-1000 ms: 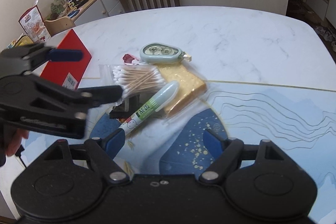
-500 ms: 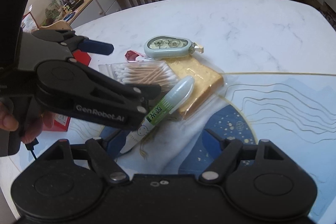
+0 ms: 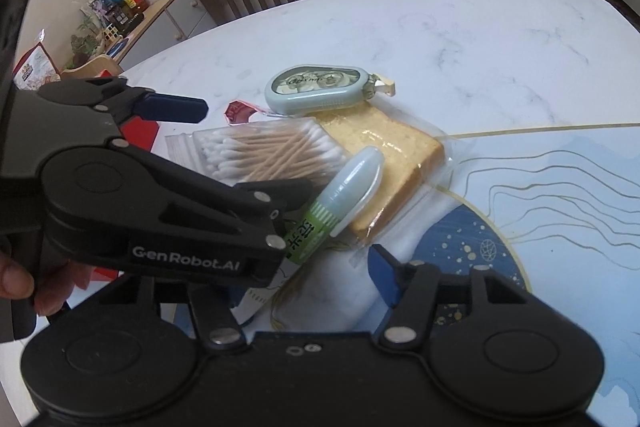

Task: Organize objects
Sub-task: 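Reach the left tool to the cotton-swab bag while the right tool reaches the white marker pen, then close the left tool on the cotton-swab bag while the right tool grasps the marker pen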

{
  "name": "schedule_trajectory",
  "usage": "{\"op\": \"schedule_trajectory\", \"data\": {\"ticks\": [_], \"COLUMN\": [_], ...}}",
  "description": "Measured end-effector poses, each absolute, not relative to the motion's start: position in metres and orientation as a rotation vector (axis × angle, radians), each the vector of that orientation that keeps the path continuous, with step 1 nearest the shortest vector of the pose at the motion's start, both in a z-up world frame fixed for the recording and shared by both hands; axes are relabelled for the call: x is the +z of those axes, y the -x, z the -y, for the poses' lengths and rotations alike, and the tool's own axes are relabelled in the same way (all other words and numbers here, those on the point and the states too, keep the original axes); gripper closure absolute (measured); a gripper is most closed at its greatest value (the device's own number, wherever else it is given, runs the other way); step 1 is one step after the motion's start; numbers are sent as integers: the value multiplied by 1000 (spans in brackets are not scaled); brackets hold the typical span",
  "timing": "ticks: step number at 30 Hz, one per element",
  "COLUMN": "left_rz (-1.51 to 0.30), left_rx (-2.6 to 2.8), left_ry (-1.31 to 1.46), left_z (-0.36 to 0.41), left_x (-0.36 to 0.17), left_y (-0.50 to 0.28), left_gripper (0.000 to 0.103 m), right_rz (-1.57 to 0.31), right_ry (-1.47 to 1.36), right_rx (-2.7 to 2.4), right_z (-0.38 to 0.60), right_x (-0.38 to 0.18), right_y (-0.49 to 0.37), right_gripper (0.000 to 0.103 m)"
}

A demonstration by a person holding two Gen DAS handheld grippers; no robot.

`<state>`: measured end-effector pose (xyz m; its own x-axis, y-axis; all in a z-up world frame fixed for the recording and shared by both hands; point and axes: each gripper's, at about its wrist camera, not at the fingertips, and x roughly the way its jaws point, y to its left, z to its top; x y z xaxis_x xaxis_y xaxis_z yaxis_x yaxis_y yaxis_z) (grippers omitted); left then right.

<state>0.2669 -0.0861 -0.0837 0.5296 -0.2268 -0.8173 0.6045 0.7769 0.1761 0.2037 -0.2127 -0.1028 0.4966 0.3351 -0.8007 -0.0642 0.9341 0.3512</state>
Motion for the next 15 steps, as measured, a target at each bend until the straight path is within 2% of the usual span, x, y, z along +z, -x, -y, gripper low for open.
{"op": "schedule_trajectory", "data": {"ticks": [4,9,15], "left_rz": [-876,-889,-903], "left_rx": [-532,-558,-554], "left_ry": [-445,-418,-361], "left_z": [82,82,78], "left_x": [-83,-83,-80], "left_y": [-267,-265,-262], "left_gripper": [10,36,47], "right_rz": [-1029,-1033,-1030], "right_ry": [-318,-340,-361], "right_rx": [247,251,270], "right_z": [213,211,210], "right_x": [-106,-108,-106], "right_y": [-206,-207,-206], "right_gripper": [48,55,71]}}
